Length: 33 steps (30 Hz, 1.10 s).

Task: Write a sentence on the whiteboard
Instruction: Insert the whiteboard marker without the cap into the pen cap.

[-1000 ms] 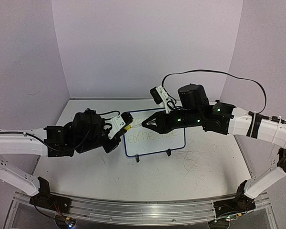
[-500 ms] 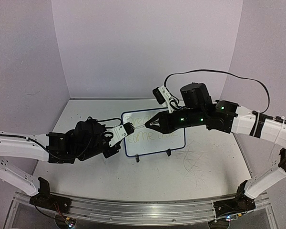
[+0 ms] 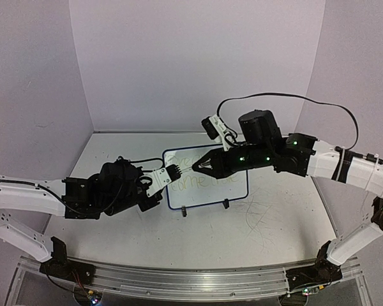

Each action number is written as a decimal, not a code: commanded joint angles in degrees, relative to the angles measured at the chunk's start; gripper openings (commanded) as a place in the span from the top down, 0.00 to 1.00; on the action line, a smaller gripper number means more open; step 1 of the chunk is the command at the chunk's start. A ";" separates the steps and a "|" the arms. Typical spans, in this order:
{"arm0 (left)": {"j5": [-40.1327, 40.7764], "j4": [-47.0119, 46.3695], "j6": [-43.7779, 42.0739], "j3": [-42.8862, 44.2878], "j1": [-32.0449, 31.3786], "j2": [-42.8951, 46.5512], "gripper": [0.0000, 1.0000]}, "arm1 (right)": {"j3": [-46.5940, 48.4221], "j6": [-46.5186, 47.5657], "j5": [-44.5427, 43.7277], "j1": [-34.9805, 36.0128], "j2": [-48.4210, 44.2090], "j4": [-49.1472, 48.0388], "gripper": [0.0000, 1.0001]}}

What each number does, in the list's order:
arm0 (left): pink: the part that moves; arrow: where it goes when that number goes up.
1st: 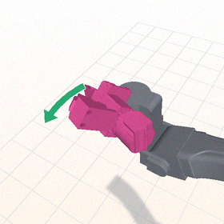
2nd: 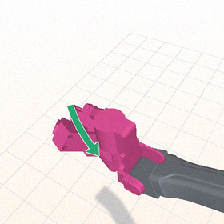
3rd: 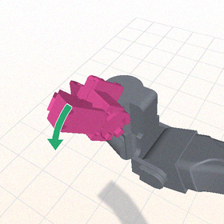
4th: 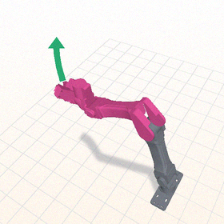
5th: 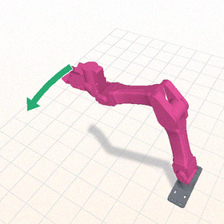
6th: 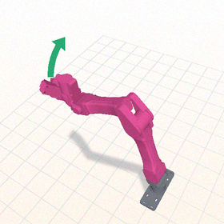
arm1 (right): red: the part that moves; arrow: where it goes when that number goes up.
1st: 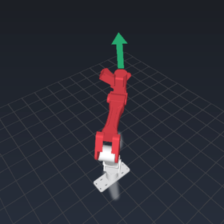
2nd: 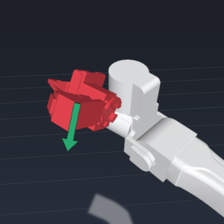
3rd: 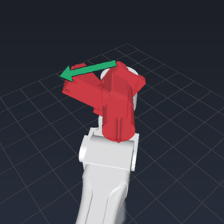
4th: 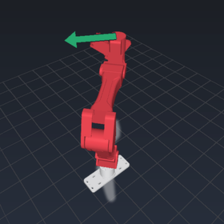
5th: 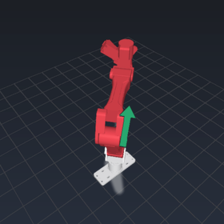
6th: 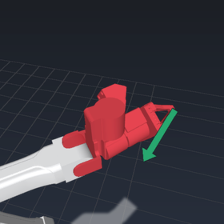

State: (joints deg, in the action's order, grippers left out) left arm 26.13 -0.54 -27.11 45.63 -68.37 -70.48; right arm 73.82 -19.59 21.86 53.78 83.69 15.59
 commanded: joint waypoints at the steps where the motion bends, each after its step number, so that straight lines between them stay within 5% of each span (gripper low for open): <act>1: 0.15 -2.48 -0.37 0.08 -0.49 0.12 1.00 | 2.20 0.35 0.81 0.09 1.13 -0.41 1.00; 33: 1.44 -2.28 -1.54 -0.29 -1.37 -1.20 1.00 | -0.35 0.36 1.91 0.08 0.21 -0.65 1.00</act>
State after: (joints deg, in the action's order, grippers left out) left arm 26.76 -0.58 -28.52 45.60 -69.37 -71.68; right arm 73.39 -19.59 22.58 53.78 83.94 15.99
